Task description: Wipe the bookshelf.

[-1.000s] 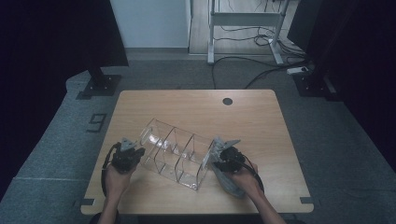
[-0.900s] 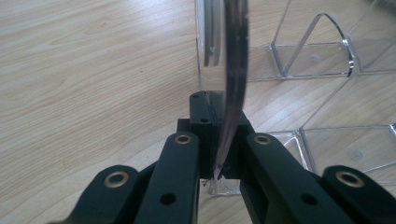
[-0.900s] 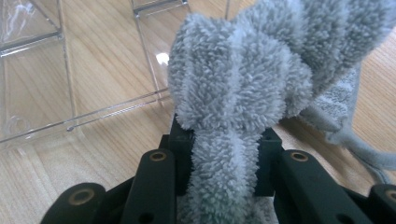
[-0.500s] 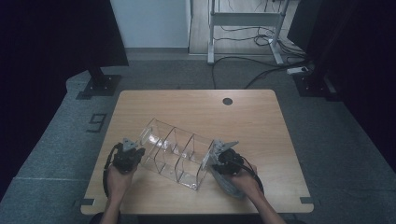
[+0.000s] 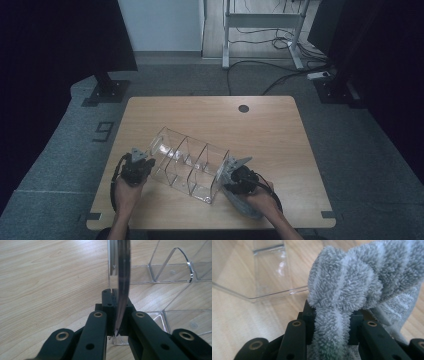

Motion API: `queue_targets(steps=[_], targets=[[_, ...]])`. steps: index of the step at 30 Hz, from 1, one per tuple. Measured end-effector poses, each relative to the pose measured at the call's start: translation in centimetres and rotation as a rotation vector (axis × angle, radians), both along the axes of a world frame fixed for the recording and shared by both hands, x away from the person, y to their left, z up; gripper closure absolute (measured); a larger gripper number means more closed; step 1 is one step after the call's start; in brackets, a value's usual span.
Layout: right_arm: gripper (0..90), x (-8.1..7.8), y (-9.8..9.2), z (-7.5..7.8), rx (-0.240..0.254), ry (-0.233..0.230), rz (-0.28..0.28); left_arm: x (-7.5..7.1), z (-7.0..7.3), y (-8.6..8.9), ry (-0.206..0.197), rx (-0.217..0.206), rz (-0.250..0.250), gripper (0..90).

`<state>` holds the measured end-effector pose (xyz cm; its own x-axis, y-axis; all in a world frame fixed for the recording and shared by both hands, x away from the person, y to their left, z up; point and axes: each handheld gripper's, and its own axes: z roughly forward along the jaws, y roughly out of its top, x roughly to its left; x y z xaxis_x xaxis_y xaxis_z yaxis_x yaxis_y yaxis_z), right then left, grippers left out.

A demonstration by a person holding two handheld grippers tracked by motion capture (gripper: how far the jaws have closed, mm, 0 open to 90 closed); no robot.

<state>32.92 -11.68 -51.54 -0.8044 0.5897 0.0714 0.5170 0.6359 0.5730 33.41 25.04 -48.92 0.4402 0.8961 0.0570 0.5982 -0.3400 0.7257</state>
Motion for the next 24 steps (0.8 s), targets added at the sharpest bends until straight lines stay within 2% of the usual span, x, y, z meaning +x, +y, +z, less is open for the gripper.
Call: queue_targets(steps=[24], targets=[[68.2, -4.7, 2.1, 0.6, 0.003, 0.057, 0.179, 0.0, 0.0, -0.1, 0.005, -0.003, 0.009, 87.3]])
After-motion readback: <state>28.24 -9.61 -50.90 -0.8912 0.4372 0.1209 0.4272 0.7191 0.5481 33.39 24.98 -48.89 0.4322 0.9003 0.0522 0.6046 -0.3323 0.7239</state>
